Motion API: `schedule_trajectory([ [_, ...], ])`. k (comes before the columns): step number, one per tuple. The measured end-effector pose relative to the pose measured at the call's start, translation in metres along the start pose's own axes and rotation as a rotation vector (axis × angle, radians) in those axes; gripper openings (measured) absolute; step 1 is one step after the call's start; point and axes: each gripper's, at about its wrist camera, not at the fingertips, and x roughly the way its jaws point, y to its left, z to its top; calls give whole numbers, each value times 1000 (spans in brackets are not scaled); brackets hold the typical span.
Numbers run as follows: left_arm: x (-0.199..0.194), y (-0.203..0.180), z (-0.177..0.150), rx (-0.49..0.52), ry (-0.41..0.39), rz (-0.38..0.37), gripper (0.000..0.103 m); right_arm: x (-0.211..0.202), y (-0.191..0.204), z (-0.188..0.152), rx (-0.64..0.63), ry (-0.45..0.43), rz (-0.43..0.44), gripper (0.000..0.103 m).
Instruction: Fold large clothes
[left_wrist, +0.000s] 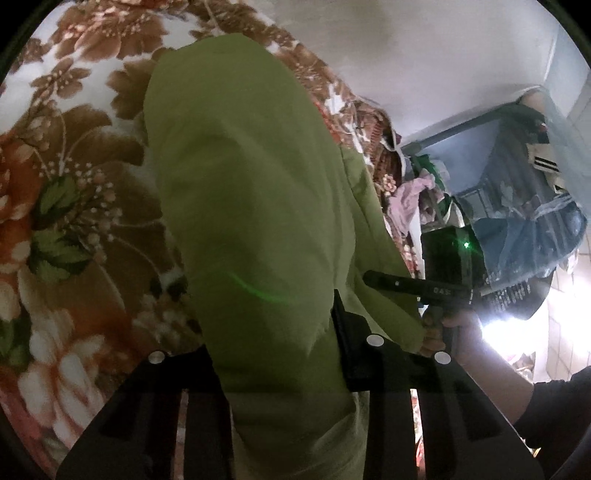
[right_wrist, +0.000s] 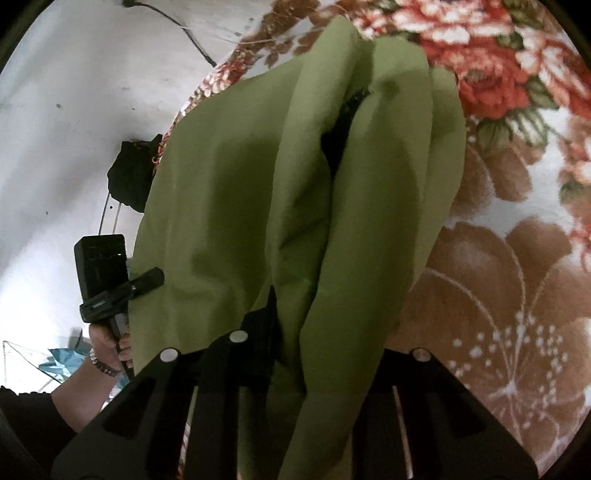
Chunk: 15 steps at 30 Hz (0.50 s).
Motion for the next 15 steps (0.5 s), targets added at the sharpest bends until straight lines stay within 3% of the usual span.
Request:
schedule_trajectory([
  [4,-15,-20,-15,4,-4,2,28,-21,15,-17,-9,-14,-9,13],
  [5,-18,-26,-18,7,-4,0,28,-25,25,-22,-6,-18,29,13],
  [9,-40,-48,-35,22,-5,5,28,-40,63,-40,-66,-4,-49,13],
  [15,-74,-71,-69,20,-10,12,28,-59,94,-80,-70,2,-55,13],
])
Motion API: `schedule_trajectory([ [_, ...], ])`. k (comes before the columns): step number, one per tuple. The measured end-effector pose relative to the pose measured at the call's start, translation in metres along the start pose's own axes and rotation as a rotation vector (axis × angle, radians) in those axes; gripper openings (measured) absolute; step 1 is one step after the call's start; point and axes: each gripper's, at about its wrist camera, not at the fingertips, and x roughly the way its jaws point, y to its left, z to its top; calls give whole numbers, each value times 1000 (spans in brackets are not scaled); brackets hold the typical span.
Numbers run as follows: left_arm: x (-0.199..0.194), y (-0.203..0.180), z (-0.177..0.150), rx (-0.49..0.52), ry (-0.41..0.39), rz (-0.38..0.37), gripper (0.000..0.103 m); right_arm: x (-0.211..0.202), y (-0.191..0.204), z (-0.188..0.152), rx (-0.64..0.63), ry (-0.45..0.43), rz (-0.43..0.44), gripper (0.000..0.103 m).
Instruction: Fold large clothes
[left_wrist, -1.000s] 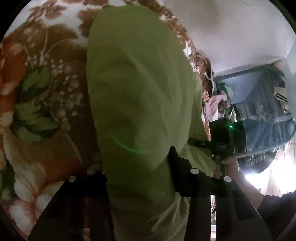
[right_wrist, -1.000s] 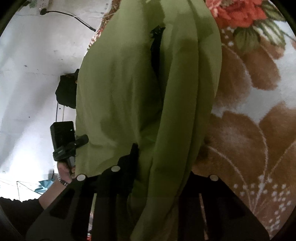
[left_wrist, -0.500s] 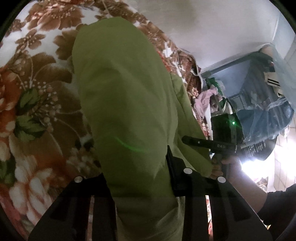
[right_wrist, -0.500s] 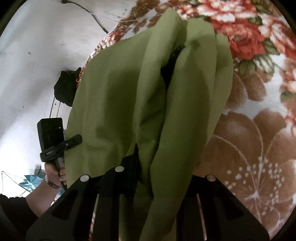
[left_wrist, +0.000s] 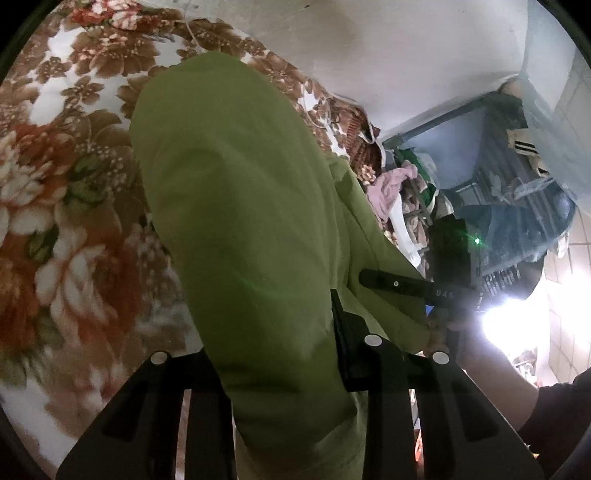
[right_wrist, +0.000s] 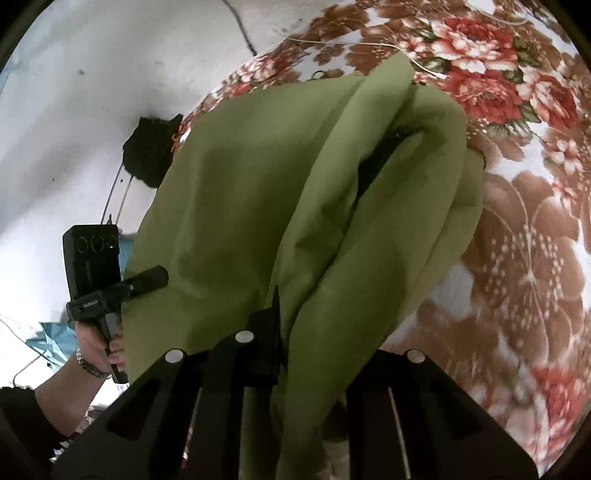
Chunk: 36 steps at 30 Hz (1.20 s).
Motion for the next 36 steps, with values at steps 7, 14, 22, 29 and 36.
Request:
schedule_trajectory([
  [7,-56,-31,-41,-9,-21,-1,28,-30,49,-38,22,-5,20,13],
  [14,-107,-74,-62,16,-23,-17,28,-77,104,-75,39,-40,22,13],
  [22,-122,-147,-66,134,58,-60,28,-149,125,-117,106,-141,-2,13],
  [29,-81,-224,-70,244,116,-91,28,-232,89,-152,162,-225,-13,13],
  [36,12,-315,-87,291,159,-166,28,-338,27,-192,180,-291,-90,13],
])
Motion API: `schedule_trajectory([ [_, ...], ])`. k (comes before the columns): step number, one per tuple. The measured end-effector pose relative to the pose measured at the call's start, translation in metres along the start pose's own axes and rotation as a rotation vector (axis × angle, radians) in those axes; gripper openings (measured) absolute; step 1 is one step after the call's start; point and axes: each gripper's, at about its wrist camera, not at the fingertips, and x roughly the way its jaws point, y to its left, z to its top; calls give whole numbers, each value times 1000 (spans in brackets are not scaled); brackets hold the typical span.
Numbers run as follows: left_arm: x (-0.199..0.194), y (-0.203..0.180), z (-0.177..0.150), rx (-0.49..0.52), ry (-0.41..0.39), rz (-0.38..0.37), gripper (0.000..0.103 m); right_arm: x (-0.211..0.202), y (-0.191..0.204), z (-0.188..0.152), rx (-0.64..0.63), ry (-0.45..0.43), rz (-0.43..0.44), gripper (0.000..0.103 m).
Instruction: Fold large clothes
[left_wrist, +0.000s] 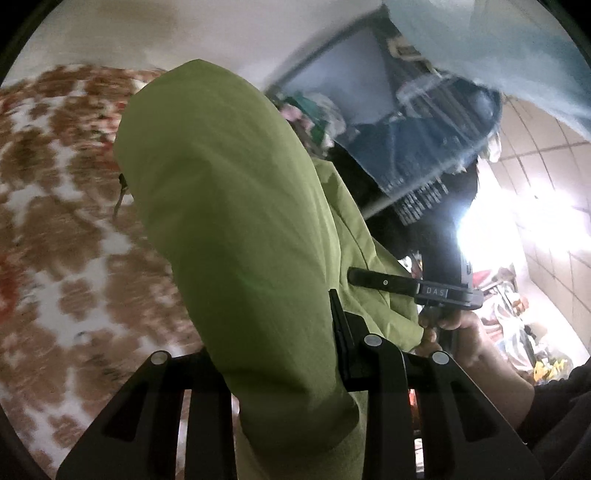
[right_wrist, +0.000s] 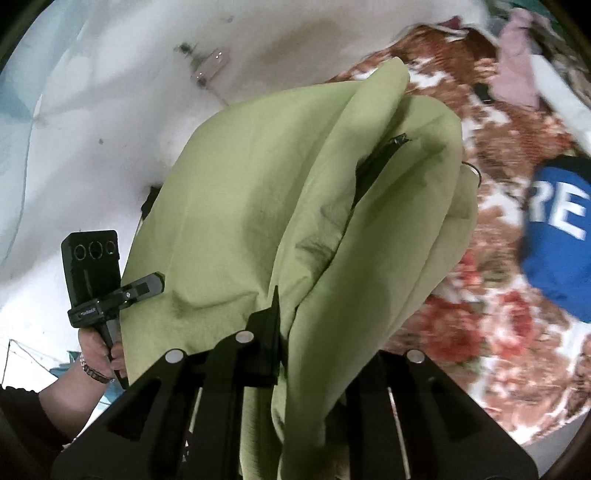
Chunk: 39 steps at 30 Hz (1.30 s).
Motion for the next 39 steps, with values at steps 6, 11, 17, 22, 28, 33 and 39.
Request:
schedule_trajectory([
  [6,127,-57,29,73,86,-58,28,-76,-104,0,83,-71,-54,13],
  [11,231,-79,56,119,164,-111,28,-119,-203,2,185,-145,-77,13],
  [17,346,-83,95,159,277,-153,28,-141,-303,16,274,-188,-121,13],
  [22,423,-68,130,209,347,-187,28,-138,-365,34,314,-221,-148,13],
  [28,493,-21,150,180,421,-238,28,-115,-433,47,380,-249,-160,13],
  [33,520,34,136,56,472,-238,30,-96,-483,25,484,-272,-107,12],
  [39,530,63,108,-34,550,-227,50,-92,-498,-11,512,-251,-74,21],
])
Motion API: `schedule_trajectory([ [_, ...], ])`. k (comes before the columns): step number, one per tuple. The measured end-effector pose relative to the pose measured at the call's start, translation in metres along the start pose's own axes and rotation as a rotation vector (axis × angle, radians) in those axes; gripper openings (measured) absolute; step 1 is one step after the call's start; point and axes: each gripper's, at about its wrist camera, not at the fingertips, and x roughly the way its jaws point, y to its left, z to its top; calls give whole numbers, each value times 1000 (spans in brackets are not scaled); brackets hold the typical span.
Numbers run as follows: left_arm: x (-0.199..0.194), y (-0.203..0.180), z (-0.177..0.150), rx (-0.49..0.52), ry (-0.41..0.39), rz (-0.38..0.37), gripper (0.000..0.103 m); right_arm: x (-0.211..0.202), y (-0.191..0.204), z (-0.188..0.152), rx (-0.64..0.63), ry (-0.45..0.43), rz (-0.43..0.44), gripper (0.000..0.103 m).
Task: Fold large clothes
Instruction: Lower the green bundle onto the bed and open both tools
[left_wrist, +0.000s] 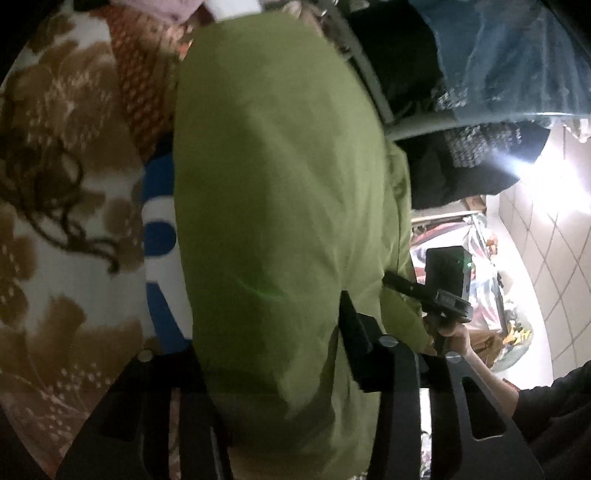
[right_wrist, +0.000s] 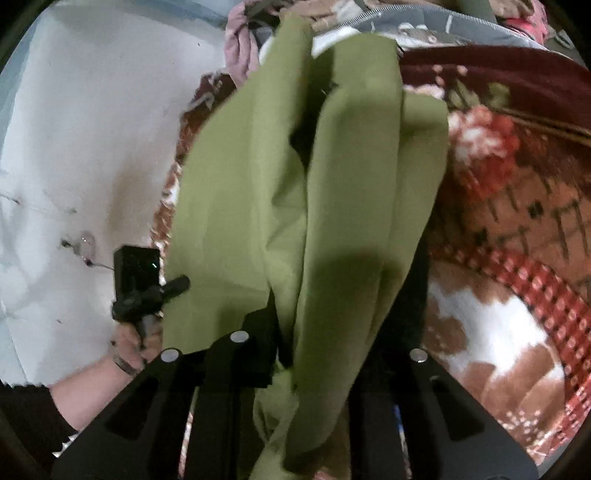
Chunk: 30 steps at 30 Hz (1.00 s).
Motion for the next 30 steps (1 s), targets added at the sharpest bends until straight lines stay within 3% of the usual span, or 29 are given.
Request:
schedule_trajectory([
  [2,1,0,2,-4,5,42,67,-5,-8,-8,13,7,11,36],
  [4,-5,0,3,-16,5,52,70,-15,-7,-14,-20,1,-20,52],
  [5,-9,-2,2,-6,13,73,79,-19,-7,-15,-27,0,-43,66],
  [8,-22,-8,0,35,30,141,84,-41,-12,-20,-4,-14,-89,71],
  [10,-42,-18,-5,74,16,268,89,-58,-8,-21,-13,-33,-168,74],
  [11,-50,-22,-4,93,5,340,90,-71,-4,-20,-12,-55,-212,83],
  [12,-60,-32,-4,129,-14,459,94,-80,1,-18,-15,-76,-258,94],
  [13,-68,-50,-2,182,-33,550,98,-93,13,-15,-37,-105,-326,97],
  [15,-75,-90,2,303,-71,635,98,-110,51,-8,-132,-163,-435,98],
  [17,-71,-137,7,443,-123,670,98,-111,90,2,-242,-212,-543,98],
  [19,-55,-166,14,521,-138,677,98,-92,132,13,-340,-220,-661,98],
  [21,-18,-185,26,580,-103,694,98,-60,154,27,-410,-208,-758,98],
  [23,19,-186,32,600,-63,742,98,-35,159,34,-447,-209,-821,98],
  [25,46,-179,37,590,-7,745,98,-5,148,40,-419,-180,-826,98],
  [28,76,-165,40,570,39,756,98,24,123,37,-382,-140,-861,98],
  [30,82,-154,35,566,44,777,98,35,101,34,-322,-104,-838,98],
])
